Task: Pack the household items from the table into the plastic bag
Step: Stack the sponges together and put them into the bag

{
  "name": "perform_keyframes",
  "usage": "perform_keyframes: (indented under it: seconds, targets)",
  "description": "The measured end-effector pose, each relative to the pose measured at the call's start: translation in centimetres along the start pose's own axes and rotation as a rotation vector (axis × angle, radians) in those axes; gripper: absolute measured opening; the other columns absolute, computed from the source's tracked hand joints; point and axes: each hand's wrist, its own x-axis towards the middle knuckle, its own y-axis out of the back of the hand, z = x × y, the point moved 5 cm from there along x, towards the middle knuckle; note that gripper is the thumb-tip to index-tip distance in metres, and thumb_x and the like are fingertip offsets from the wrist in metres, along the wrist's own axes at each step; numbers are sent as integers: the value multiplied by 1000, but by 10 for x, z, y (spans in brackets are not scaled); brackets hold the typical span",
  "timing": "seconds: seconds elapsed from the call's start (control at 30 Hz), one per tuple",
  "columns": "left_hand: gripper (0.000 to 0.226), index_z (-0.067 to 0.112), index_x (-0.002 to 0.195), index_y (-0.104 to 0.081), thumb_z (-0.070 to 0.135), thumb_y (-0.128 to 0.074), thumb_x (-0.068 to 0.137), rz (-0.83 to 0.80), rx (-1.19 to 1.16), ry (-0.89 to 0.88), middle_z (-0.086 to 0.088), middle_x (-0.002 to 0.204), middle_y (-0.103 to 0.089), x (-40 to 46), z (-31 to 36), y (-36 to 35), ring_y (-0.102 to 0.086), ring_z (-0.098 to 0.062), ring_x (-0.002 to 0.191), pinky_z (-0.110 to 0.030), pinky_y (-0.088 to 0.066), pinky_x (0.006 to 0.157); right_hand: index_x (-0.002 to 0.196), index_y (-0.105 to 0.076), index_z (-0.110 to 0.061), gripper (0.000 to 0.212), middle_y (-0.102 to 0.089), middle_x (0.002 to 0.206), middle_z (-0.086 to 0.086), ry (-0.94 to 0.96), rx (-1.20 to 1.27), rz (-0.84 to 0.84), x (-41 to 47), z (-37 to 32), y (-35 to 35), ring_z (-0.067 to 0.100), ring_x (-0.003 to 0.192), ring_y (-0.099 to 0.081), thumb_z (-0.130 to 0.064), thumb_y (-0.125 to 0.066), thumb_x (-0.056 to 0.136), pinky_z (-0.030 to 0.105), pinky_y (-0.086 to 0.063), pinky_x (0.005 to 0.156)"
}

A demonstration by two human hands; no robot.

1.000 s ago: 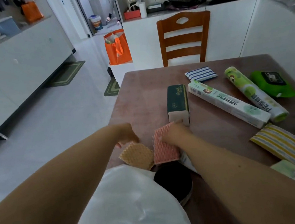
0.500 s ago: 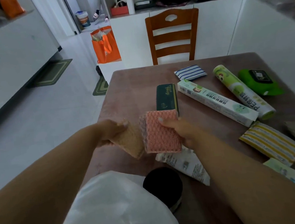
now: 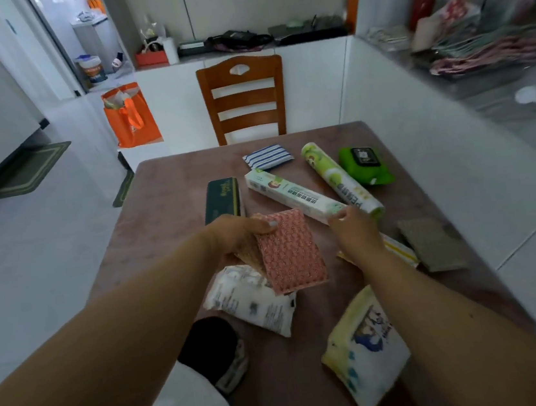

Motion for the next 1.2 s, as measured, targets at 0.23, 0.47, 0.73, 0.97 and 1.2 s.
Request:
perform_keyframes:
  seconds: [0.23, 0.47, 0.73, 0.97, 1.2]
  targets:
    - [43, 2, 105, -54, 24, -78, 76, 88, -54, 29, -13, 95, -66, 9, -16, -39, -65, -30, 86, -40, -56, 78, 141, -34, -9, 86, -30, 153, 14, -181, -529, -250, 24, 80, 3, 32, 143, -23, -55, -65, 75, 45, -25, 113]
    - [50, 4, 114, -57, 34, -76, 78, 178, -106, 68, -15, 101, -67, 14, -40, -42, -66, -31, 89, -40, -57, 80, 129, -54, -12, 70, -62, 122, 13, -25, -326, -215, 32, 50, 26, 31, 108, -61, -51, -69, 73, 37, -51, 89]
    - [64, 8, 116, -63, 55, -72, 73, 80, -218, 28, -17, 108, -71, 12, -34, -67, -67, -35, 102, -51, -52, 93, 102, -65, -11, 22, -73, 88, 8, -248, 739, -676, -18, 24, 26, 26, 84, -69, -29, -61, 90, 46, -53, 88]
    - [111, 17, 140, -39, 70, -78, 51, 226, -578, -30, -12, 123, -61, 3, -33, -109, -64, -32, 105, -49, -54, 86, 129, -49, -11, 64, -69, 111, 10, -309, 704, -546, -20, 48, 3, 26, 96, -69, -48, -67, 80, 41, -55, 87]
    - [93, 25, 142, -31, 20, -86, 67, 187, -495, -102, -6, 110, -65, 5, -42, -139, -71, -25, 86, -38, -60, 64, 136, -39, -12, 65, -61, 125, 11, -219, 495, -342, -7, 53, 18, 30, 108, -62, -56, -40, 88, 44, -49, 95]
